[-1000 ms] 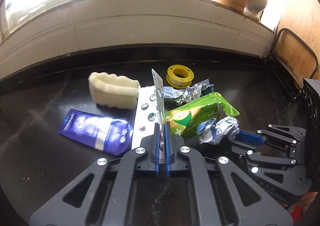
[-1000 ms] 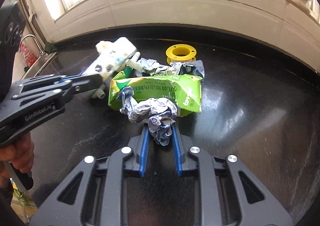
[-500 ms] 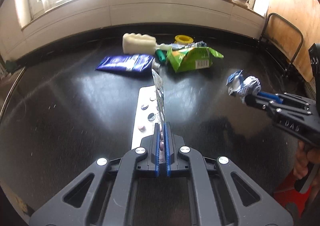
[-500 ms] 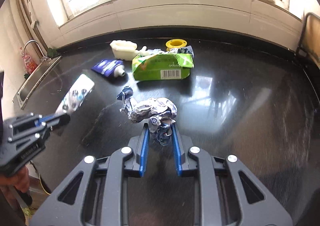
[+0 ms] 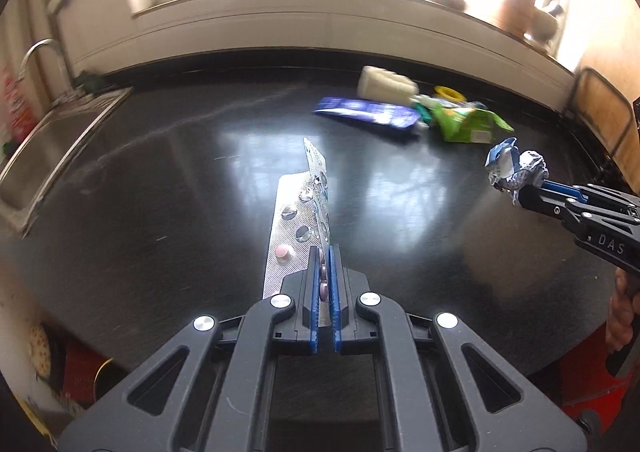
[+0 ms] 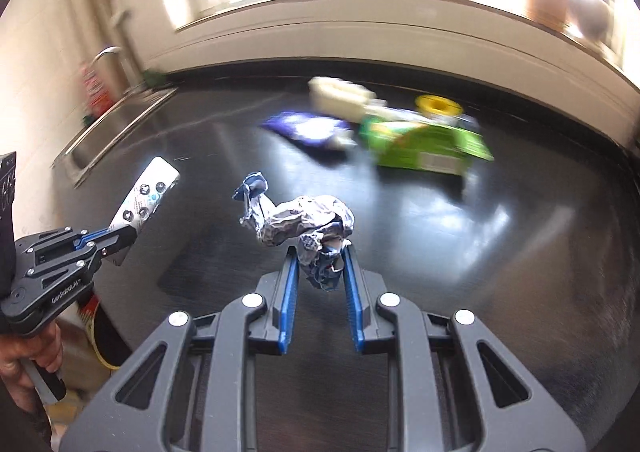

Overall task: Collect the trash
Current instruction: 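Carry blister pack and foil wrapper to the bin and open both tools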

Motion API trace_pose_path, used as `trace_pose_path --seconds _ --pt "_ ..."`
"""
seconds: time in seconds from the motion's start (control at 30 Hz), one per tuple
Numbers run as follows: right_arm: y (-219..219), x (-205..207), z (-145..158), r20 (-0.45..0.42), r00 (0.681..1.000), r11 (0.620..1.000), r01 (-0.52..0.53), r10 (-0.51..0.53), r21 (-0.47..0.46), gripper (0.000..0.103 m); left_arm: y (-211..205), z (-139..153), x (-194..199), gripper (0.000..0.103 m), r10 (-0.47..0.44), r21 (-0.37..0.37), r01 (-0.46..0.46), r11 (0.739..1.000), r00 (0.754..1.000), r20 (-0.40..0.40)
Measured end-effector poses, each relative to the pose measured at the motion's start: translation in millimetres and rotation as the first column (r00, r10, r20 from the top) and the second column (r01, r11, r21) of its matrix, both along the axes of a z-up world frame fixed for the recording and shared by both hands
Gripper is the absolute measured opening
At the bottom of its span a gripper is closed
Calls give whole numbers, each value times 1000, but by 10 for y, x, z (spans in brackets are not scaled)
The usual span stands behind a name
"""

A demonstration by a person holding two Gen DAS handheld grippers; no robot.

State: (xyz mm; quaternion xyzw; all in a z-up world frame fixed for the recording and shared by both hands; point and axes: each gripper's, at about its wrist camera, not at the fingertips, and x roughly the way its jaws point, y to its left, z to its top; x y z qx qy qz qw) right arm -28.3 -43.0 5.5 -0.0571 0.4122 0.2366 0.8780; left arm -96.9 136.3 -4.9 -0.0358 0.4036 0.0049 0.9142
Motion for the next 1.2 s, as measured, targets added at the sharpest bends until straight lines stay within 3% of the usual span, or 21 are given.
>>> trace_pose_path --seconds 0.1,0.23,0.33,0.47,0.53,0.57,0.67,0.9,1.0,1.13,1.2 --pt "544 -92 -1 -17 991 991 -130 131 20 23 419 -27 -250 4 103 3 -103 995 995 -5" --pt "1476 -347 -69 -62 937 939 -340 343 58 23 1039 -112 -696 4 257 -5 -257 966 966 -25" --pt "2139 -654 -180 -88 871 875 -478 484 75 23 1528 -219 -1110 4 386 1 -386 923 921 -48" --pt "2908 -1076 -400 -139 770 783 -613 622 104 23 2114 -516 -1703 4 536 6 -539 842 837 -110" --pt "3267 -1303 -560 -167 714 733 -672 680 109 23 2308 -693 -1915 4 582 17 -585 811 802 -137" --pt "3409 -1396 -648 -178 697 718 -689 694 102 23 2428 -840 -2038 4 607 13 -613 790 778 -163" --pt "3816 -1572 -981 -249 647 683 -724 721 98 23 2653 -1234 -2246 4 635 -24 -657 753 736 -233" --pt "4343 -1688 -1746 -371 621 676 -736 690 26 23 2907 -1988 -2428 4 647 -83 -693 716 703 -295" --pt "4452 -1686 -1930 -399 620 677 -736 676 2 23 2979 -2197 -2459 4 644 -129 -705 697 695 -320" --pt "4530 -1677 -1999 -403 618 673 -740 675 -9 25 3007 -2351 -2439 4 643 -127 -710 693 688 -337" --pt "4560 -1663 -2031 -410 620 675 -738 669 -13 39 3081 -2412 -2444 6 646 -122 -716 687 680 -347"
